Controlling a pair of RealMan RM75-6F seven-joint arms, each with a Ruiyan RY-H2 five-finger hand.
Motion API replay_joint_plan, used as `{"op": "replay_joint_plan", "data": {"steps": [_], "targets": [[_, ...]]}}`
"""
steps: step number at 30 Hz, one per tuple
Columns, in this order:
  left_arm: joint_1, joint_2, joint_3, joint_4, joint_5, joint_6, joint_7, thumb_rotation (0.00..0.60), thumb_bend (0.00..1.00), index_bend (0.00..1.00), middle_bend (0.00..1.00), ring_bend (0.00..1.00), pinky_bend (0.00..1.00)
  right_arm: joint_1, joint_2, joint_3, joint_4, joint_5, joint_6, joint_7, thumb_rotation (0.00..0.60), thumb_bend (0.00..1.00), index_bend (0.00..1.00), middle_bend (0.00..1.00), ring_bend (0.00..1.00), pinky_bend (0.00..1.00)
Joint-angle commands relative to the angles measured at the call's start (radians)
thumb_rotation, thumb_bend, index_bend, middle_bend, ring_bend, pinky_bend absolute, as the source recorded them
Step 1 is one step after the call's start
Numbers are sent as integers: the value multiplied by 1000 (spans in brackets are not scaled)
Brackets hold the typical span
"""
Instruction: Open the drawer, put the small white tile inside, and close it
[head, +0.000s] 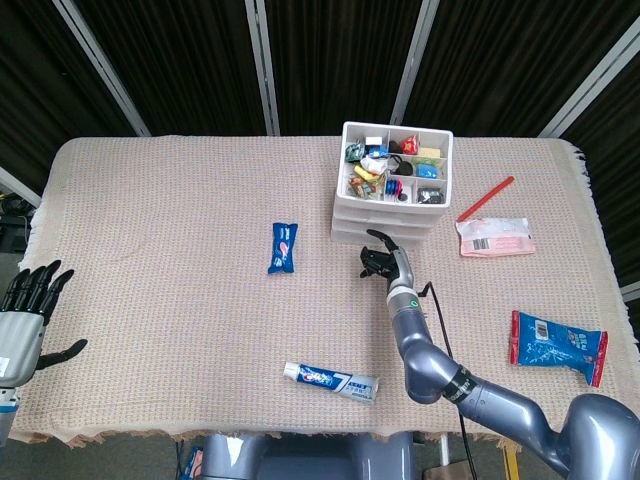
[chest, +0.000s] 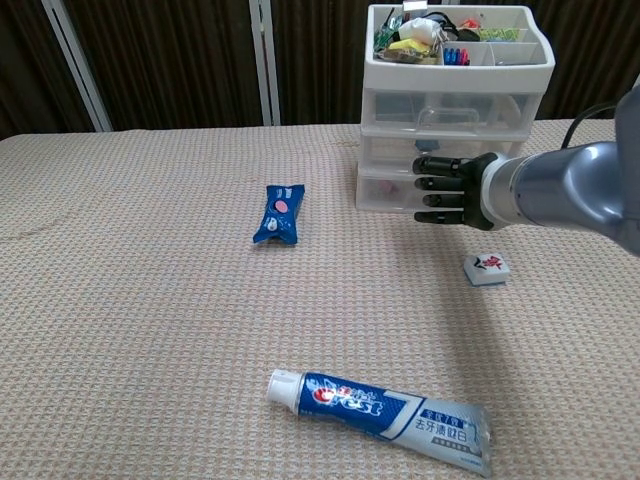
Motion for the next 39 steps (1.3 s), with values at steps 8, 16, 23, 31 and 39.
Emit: {"op": "replay_joint_plan", "data": {"steps": [8, 16, 23, 31, 39], "targets": [[-2, 3, 2, -5, -1, -5, -3, 600, 145, 73, 0, 0, 0, 19, -18, 49, 55, 68, -64, 30, 600, 498, 288, 789, 792, 619], [-5, 6, 3, -10, -3, -11, -9, 600, 145, 73, 0, 0, 0, 46, -33, 71, 113, 107, -88, 36, 600, 498, 297, 788, 791, 619], [-5, 10, 6, -14, -3, -17, -13, 600, 145, 73, 0, 0, 0, 58, -40, 74, 145, 128, -95, 32, 600, 498, 312, 788, 791, 619], [-5, 13, 8, -21, -5, -20, -10, 600, 145, 73, 0, 0, 0, 59, -34, 73, 134, 138, -110, 25, 600, 498, 357, 788, 790, 619], [-4, 15, 10, -24, -4, -18, -10, 600, 146, 73, 0, 0, 0, 30, -15, 53, 63, 138, -97, 23, 600, 498, 393, 788, 790, 619]]}}
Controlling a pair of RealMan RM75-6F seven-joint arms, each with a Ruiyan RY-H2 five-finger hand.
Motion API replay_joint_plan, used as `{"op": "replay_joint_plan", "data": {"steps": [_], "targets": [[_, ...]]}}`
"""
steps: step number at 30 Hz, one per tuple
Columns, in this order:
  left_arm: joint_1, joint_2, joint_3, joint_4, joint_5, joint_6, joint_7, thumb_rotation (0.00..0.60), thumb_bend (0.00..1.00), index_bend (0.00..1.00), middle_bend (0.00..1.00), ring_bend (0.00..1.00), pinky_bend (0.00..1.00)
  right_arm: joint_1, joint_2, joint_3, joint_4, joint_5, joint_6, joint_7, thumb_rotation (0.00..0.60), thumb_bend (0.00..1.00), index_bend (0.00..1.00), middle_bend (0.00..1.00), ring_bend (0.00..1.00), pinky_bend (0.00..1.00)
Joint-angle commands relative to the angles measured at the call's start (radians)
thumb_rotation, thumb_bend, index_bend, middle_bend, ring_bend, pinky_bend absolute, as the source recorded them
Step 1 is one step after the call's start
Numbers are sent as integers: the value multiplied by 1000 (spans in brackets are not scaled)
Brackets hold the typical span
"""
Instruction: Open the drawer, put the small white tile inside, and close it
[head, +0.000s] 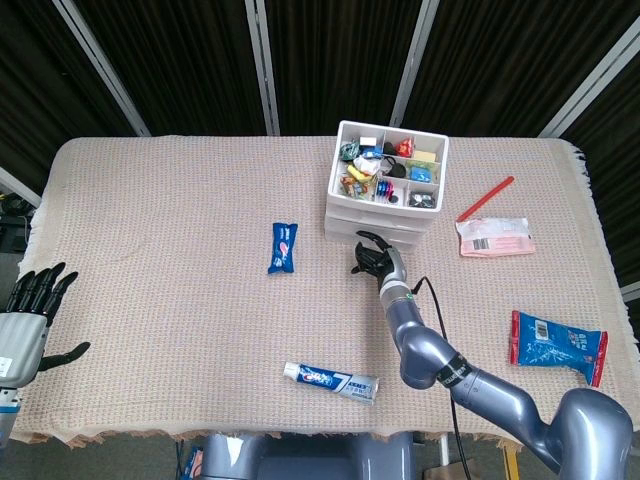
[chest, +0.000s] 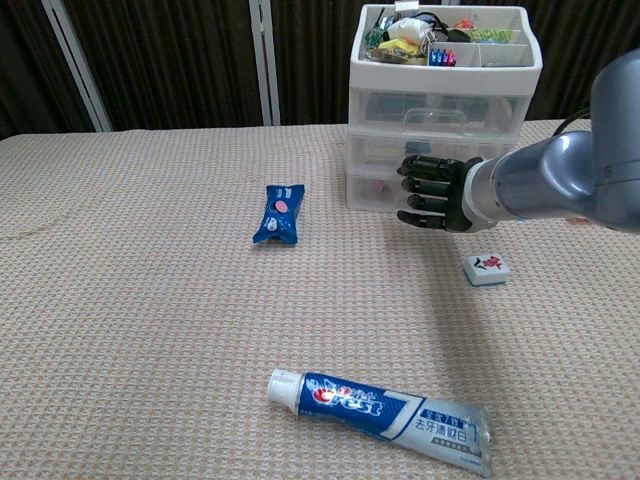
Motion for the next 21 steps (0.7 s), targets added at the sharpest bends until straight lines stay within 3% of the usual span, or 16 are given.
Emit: {"op": "replay_joint_plan", "data": {"steps": [1, 14, 21], "targets": [[0, 0, 1, 0, 1, 1, 0, 600, 146, 73, 0, 0, 0, -14, 11, -10, -31, -3, 6, -1, 600, 498, 393, 788, 789, 619], [1, -3, 2, 3, 2, 2, 11, 600, 147, 73, 0, 0, 0, -81, 57, -60, -190, -26, 47, 2, 600, 498, 392, 788, 782, 619], [3, -6, 3, 5, 7, 9, 16, 600, 145, 73, 0, 0, 0, -114, 83, -102, -276, -21, 82, -7, 600, 498, 301, 788, 772, 619]]}}
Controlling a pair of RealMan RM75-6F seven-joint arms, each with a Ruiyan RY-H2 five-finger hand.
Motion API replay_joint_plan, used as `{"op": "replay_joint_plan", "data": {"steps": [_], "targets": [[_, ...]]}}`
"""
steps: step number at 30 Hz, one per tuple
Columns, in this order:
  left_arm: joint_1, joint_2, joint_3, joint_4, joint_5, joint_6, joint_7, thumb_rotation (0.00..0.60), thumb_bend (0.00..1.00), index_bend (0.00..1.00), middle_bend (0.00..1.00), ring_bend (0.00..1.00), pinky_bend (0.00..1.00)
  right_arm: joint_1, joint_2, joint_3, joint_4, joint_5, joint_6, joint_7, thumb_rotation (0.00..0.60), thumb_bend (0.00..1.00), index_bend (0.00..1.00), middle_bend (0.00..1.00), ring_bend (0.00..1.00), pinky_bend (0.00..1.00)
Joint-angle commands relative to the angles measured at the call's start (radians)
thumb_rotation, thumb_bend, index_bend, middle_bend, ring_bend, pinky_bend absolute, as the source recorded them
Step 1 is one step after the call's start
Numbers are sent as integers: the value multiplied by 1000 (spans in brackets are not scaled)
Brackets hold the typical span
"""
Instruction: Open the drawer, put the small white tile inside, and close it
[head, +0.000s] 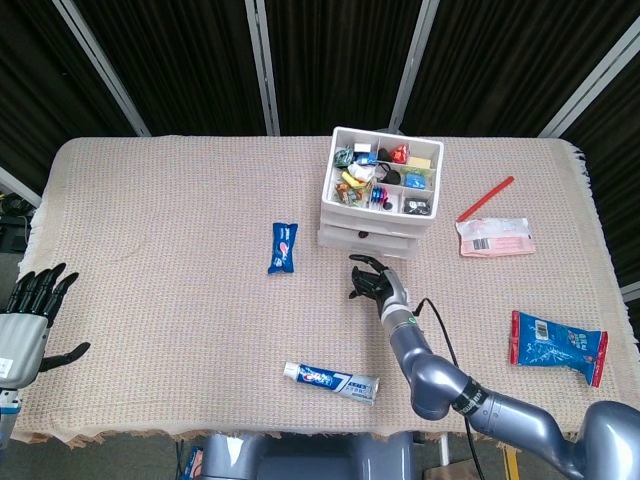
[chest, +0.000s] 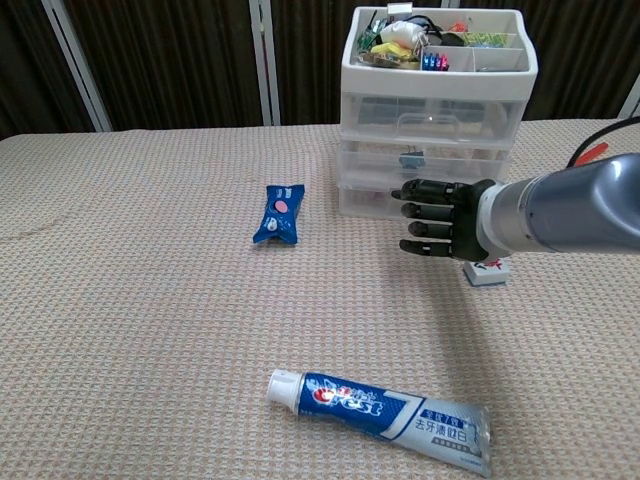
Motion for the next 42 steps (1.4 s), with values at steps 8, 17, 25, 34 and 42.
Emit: {"op": "replay_joint_plan", "data": {"steps": [8, 17, 25, 34, 42], "targets": [[2, -4, 0, 6, 4, 7, 5, 600, 145, 74, 0, 0, 0, -54, 51, -74, -166, -118, 83, -29, 600, 473, 257, 785, 769, 619], [10, -8, -1, 12, 10, 27, 9, 600, 145, 74, 0, 0, 0, -62, 115, -173, -282, -349, 267, -184, 600, 464, 254, 781, 766, 619], [11, -11, -1, 11, 8, 26, 12, 600, 146, 74, 0, 0, 0, -27, 145, -212, -257, -414, 378, -353, 600, 462, 253, 781, 766, 619], [10, -10, -1, 8, 4, 22, 13, 600, 145, 75, 0, 0, 0, -4, 127, -202, -169, -369, 368, -407, 600, 462, 248, 781, 765, 619], [10, -8, 0, 6, 4, 19, 12, 600, 145, 76, 0, 0, 0, 11, 99, -221, -85, -365, 366, -452, 600, 462, 246, 781, 765, 619]]}}
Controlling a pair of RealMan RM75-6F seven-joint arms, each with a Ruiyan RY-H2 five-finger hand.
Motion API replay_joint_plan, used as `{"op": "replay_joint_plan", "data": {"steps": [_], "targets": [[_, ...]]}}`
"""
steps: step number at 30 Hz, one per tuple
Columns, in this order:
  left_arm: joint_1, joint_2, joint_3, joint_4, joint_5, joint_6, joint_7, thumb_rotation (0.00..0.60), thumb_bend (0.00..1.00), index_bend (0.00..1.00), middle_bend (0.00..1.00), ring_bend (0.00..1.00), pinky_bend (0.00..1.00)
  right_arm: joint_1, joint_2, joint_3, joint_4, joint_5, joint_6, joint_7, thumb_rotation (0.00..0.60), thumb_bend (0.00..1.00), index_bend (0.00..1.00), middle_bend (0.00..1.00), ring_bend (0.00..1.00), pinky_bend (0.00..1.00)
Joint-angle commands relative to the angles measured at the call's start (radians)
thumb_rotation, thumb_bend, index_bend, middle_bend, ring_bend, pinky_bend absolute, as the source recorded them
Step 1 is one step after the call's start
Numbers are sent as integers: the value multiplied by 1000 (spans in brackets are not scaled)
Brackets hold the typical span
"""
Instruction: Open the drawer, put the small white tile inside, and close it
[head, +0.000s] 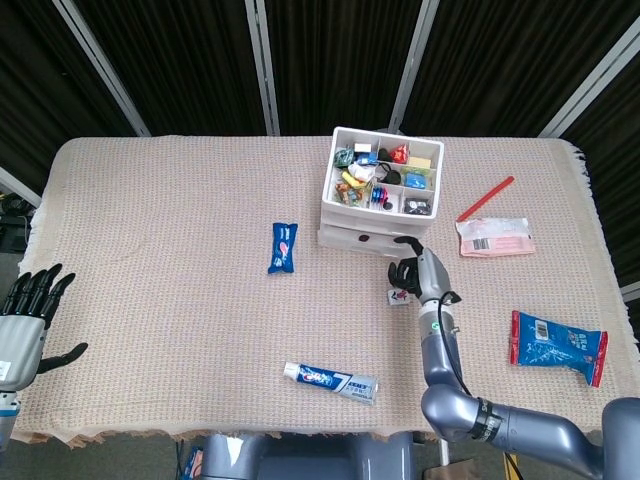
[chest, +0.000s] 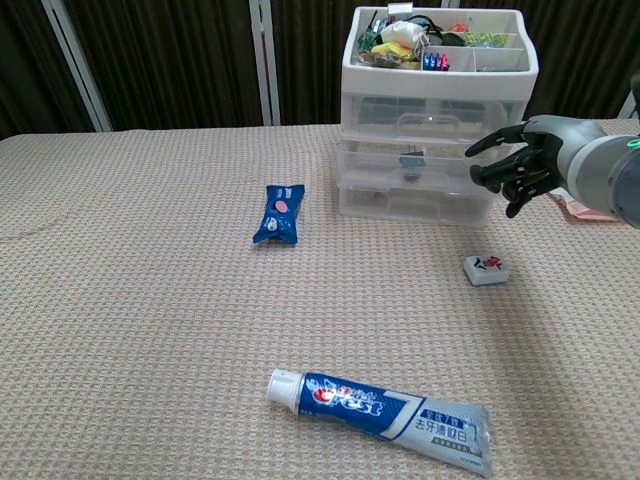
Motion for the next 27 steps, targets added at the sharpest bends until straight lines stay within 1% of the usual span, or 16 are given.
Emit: {"op": "replay_joint_plan", "data": {"steps": [1, 3, 8, 11, 14, 20, 27], "targets": [[0, 0, 0, 0, 0, 0, -1, 600, 145, 76, 0, 0, 0, 8, -14, -13, 34, 1, -2, -23, 600, 462, 248, 781, 766, 619], [0, 0, 0, 0, 0, -1, -1, 600, 145, 76, 0, 0, 0, 11, -19, -24, 52, -5, 1, -39, 600, 461, 270, 781, 766, 619], [0, 0, 0, 1, 1, 0, 1, 600, 145, 76, 0, 0, 0, 6, -42, -37, 85, -32, 18, -43, 600, 462, 391, 781, 767, 619], [0, 0, 0, 1, 2, 0, 0, 600, 145, 76, 0, 0, 0, -1, -49, -39, 86, -45, 25, -33, 600, 462, 422, 781, 769, 619], [0, 0, 0, 1, 2, 1, -1, 600, 144, 76, 0, 0, 0, -17, -53, -38, 72, -64, 34, -14, 600, 462, 433, 781, 769, 619], [1, -2, 1, 2, 6, 5, 1, 600, 145, 76, 0, 0, 0, -46, -40, -56, 35, -104, 46, -16, 600, 462, 434, 781, 769, 619], [2, -5, 1, 4, 8, 8, 9, 600, 145, 76, 0, 0, 0, -86, -24, -88, -20, -140, 44, -13, 600, 462, 432, 781, 769, 619]]}}
